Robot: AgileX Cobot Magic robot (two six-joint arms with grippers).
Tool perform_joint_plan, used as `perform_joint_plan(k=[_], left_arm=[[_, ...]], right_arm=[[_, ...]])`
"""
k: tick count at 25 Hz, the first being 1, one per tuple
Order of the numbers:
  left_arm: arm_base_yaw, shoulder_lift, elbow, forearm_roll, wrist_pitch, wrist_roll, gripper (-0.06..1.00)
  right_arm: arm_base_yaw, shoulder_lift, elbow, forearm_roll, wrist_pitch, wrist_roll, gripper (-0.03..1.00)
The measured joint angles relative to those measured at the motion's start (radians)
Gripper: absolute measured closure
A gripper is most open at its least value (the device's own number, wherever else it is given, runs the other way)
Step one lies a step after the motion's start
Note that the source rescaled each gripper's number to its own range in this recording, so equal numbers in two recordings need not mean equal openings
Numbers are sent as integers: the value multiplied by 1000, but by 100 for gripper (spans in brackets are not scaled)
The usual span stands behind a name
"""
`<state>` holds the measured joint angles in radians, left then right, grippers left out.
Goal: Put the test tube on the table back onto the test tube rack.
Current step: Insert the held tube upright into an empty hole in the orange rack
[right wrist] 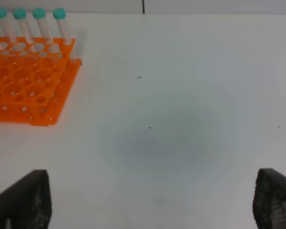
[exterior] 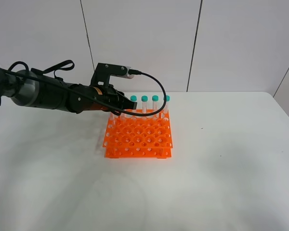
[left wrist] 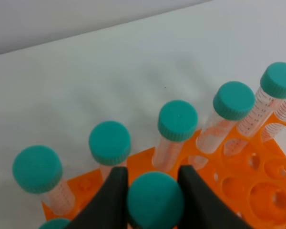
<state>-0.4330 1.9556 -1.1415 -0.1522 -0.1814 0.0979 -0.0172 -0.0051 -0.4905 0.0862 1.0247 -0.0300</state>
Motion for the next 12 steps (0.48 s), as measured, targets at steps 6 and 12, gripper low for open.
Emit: perform_joint_plan(k=[6, 12], left_arm=[[4, 1, 0, 0, -5, 0, 94], [10, 9, -3, 0, -8, 0, 94]], right_arm=[[0, 0, 0, 0, 0, 0, 4], [0, 0, 0, 0, 0, 0, 4]])
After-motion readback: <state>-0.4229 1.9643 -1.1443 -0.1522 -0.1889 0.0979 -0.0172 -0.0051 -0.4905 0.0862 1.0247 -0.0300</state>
